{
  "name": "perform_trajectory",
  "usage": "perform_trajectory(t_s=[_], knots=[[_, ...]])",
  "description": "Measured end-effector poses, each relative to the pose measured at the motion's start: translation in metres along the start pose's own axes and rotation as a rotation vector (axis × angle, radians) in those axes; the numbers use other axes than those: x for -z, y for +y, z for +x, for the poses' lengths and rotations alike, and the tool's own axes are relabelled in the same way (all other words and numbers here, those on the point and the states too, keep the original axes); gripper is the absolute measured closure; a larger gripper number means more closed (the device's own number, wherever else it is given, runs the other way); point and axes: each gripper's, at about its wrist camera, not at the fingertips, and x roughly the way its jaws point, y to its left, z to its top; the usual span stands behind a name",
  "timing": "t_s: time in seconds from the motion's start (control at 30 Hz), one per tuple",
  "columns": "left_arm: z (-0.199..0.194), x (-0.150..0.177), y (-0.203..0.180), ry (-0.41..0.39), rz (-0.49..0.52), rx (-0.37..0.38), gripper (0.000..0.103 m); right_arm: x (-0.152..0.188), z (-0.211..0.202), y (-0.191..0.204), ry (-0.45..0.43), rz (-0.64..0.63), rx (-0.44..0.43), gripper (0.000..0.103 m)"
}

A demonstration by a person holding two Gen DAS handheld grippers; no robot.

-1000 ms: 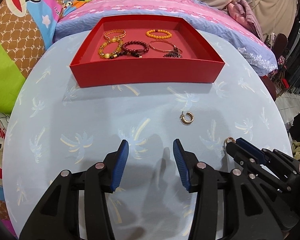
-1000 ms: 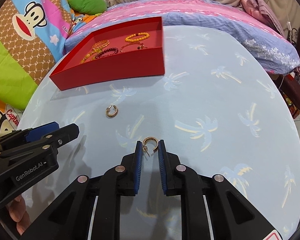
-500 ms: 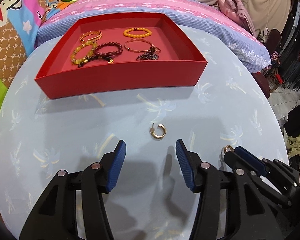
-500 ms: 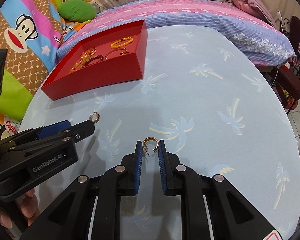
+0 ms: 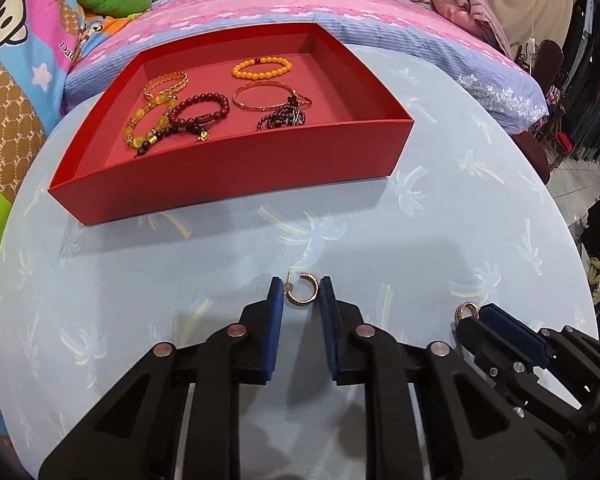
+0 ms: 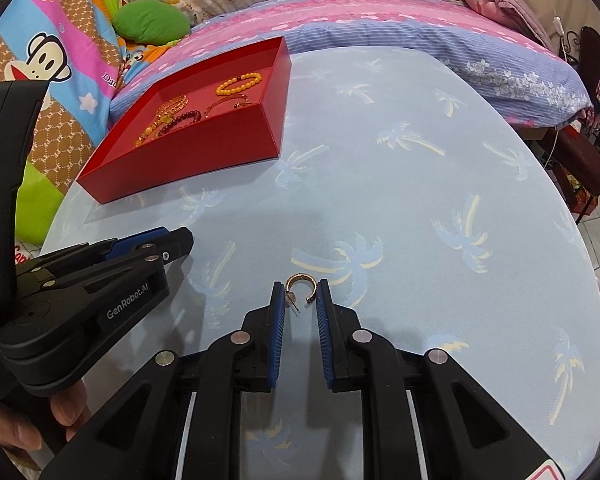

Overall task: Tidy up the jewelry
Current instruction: 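Grasp the other gold hoop earring with the left tool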

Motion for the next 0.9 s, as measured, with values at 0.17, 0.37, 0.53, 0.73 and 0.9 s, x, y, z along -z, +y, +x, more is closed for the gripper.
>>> perform_trajectory(t_s=[0.17, 0.37, 0.53, 0.73, 0.9], knots=[[-0.002, 0.001, 0.000, 0.003, 0.001, 0.004, 0.085, 0.000, 0.000, 0.005, 0.002, -0.011, -0.005, 0.088], [-0.008, 0.006, 0.002, 0.006, 0.000, 0.006, 0.085, 0.001, -0.003, 0.013, -0.002, -0.028, -0.012, 0.088], [-0.017, 0.011, 0.005, -0.003, -0.004, 0.001, 0.085, 0.002, -0.007, 0.017, -0.008, -0.042, -0.018, 0.088], [-0.030, 0.017, 0.010, -0.016, -0.010, -0.015, 0.085, 0.004, -0.013, 0.028, -0.021, -0.061, -0.032, 0.088], [-0.040, 0.023, 0.016, -0.024, -0.020, -0.024, 0.085, 0.007, -0.019, 0.036, -0.030, -0.077, -0.039, 0.088]])
